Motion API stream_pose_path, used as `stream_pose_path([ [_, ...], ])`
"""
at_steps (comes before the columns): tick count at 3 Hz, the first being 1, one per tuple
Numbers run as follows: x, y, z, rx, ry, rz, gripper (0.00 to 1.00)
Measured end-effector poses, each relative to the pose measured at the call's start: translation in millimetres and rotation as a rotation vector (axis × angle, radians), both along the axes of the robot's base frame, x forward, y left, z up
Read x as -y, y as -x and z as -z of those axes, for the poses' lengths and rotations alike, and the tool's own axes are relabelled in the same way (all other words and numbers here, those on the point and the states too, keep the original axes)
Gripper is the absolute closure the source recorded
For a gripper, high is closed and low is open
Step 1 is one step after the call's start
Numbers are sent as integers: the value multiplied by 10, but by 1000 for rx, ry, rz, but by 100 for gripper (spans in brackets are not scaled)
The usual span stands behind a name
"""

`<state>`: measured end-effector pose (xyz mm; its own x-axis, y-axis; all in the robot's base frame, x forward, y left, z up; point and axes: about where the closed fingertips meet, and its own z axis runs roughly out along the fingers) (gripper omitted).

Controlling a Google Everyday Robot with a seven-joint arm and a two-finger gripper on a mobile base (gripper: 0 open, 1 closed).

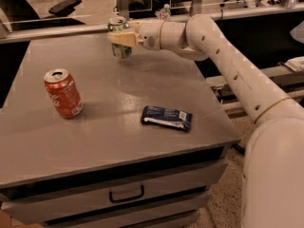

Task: Move green can near coke can

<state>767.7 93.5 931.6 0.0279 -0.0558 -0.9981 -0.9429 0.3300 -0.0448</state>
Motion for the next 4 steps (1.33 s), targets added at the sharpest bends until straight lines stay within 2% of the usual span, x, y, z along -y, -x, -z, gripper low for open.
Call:
stream_pose_path([
  [1, 23, 467, -104, -47, 10, -82, 99],
  [2, -15, 936, -68, -83, 37, -197, 100],
  [3, -33, 1311, -73, -94, 48, -284, 100],
  [4, -35, 1636, -109, -69, 48, -340, 100],
])
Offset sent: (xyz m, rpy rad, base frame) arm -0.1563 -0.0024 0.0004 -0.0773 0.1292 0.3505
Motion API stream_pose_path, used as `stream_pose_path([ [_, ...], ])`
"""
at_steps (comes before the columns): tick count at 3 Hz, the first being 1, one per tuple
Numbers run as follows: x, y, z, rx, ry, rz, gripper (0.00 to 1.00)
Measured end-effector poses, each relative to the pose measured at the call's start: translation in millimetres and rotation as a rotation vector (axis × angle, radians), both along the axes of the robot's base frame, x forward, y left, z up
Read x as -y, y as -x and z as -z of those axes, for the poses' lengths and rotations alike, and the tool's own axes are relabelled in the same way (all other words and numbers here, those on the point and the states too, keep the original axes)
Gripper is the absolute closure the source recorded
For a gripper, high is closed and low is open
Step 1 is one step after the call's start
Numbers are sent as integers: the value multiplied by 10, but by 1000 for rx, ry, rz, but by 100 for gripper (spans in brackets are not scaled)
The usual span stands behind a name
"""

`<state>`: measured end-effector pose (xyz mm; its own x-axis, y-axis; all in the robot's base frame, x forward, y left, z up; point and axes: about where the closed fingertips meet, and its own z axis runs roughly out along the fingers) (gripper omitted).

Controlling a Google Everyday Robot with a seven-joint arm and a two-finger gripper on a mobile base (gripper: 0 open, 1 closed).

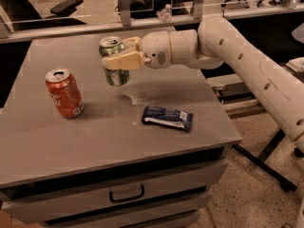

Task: Move green can near coke can

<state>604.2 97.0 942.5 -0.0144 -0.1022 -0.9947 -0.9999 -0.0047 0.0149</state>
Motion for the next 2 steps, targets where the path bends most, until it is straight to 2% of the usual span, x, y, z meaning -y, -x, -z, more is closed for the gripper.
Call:
stream_pose_path([
  [1, -14, 331, 55, 11, -30, -24, 99],
  [2, -66, 571, 239, -13, -48, -50, 71],
])
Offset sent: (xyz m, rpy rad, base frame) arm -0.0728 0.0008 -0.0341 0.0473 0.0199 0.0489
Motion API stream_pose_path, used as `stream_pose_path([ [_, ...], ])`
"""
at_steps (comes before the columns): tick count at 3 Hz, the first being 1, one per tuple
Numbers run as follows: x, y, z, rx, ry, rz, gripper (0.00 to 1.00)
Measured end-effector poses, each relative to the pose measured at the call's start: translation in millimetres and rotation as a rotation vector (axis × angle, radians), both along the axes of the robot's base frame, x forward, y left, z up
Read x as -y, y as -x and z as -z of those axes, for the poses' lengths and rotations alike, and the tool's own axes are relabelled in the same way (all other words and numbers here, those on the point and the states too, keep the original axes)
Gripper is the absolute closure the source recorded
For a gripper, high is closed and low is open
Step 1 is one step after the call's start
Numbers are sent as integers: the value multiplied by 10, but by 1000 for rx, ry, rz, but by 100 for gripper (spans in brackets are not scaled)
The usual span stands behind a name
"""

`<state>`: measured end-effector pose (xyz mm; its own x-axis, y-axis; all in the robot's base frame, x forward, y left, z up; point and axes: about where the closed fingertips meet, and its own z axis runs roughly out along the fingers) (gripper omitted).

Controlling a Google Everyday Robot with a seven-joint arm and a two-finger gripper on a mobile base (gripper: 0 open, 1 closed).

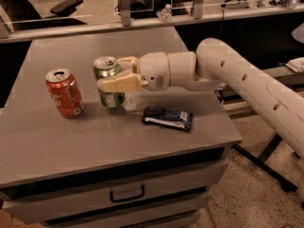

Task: Move green can near coke can

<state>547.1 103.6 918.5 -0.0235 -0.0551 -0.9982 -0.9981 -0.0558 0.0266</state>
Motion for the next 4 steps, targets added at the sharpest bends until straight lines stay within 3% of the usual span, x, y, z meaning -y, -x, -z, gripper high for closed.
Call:
stream_pose_path([
  [2, -152, 101, 275, -54, -44, -40, 25],
  [3, -207, 86, 359, -60, -28, -38, 2],
  [4, -135, 1, 373, -49, 16, 26, 0],
])
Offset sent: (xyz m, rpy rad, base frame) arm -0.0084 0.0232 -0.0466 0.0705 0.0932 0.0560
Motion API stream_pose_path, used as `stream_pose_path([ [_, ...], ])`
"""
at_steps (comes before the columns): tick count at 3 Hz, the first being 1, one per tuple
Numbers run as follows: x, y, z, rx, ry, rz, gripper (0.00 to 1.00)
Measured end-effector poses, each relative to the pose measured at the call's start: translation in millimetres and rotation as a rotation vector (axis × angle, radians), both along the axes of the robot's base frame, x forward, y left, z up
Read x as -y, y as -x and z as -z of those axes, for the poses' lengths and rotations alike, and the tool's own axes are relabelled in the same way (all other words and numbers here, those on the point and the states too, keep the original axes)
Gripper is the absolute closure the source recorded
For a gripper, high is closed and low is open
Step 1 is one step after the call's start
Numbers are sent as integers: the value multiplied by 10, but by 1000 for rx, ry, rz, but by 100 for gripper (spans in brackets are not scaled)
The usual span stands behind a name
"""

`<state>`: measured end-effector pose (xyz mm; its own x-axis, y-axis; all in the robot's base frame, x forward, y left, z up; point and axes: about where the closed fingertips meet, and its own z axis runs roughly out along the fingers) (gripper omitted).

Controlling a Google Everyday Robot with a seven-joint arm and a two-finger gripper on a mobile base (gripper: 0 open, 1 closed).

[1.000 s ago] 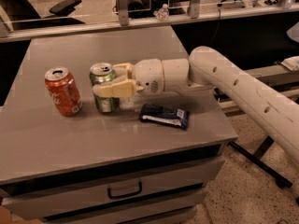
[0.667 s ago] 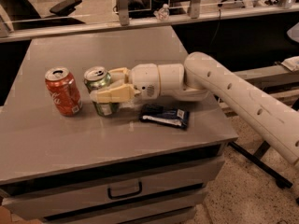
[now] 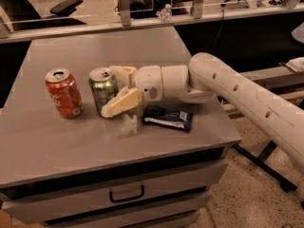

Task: Move green can near coke can

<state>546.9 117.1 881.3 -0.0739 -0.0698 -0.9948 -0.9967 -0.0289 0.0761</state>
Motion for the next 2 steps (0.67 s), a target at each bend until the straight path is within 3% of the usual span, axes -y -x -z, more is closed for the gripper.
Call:
stream_pose_path([
  [1, 343, -164, -50, 39, 85, 134, 0],
  [2, 1057, -364, -115, 99, 256, 363, 0],
])
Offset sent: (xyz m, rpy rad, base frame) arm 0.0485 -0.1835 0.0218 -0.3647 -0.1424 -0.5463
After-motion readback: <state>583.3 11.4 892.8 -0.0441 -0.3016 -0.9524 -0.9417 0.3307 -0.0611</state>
